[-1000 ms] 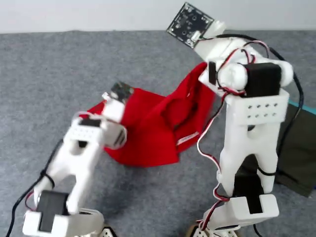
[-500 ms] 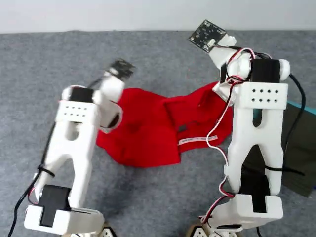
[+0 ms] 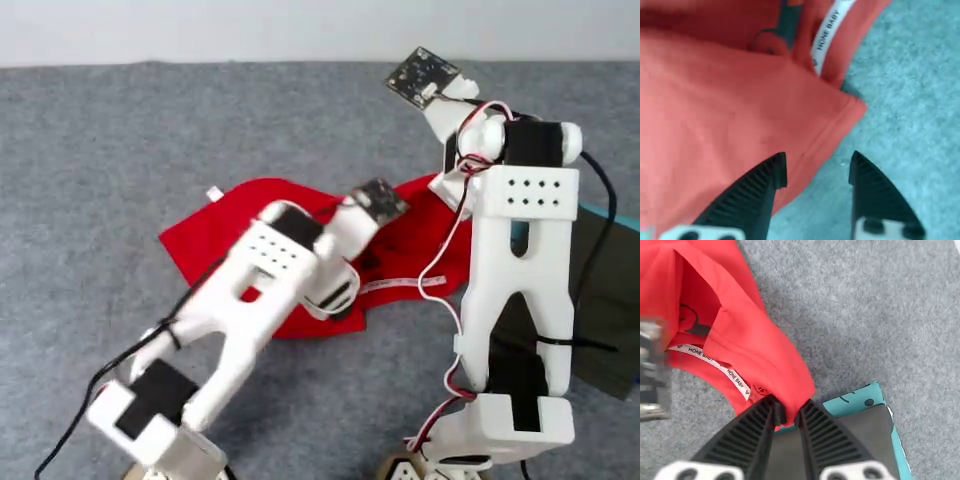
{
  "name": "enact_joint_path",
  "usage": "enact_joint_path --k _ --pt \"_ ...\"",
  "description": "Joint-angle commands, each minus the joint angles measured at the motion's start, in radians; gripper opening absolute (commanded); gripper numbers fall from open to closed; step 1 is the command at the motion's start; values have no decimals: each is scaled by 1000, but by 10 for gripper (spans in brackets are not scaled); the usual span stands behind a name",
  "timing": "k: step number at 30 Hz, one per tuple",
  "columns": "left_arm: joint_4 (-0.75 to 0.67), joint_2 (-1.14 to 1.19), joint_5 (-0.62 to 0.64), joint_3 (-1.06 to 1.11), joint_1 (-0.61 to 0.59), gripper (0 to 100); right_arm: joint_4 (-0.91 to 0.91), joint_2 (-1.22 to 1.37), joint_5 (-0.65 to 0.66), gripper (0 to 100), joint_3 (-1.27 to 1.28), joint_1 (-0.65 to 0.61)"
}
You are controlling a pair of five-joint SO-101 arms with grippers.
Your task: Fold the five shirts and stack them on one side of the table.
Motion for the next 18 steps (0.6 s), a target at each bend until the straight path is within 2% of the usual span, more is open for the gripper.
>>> enact_joint_path --k 1,5,18 --pt "-58 54 11 -38 28 217 -18 -7 -11 10 -6 12" --pt "-101 107 11 -56 29 217 -16 -7 -11 10 -6 12" --pt "-98 293 12 -203 101 217 -19 -7 -11 10 -5 12"
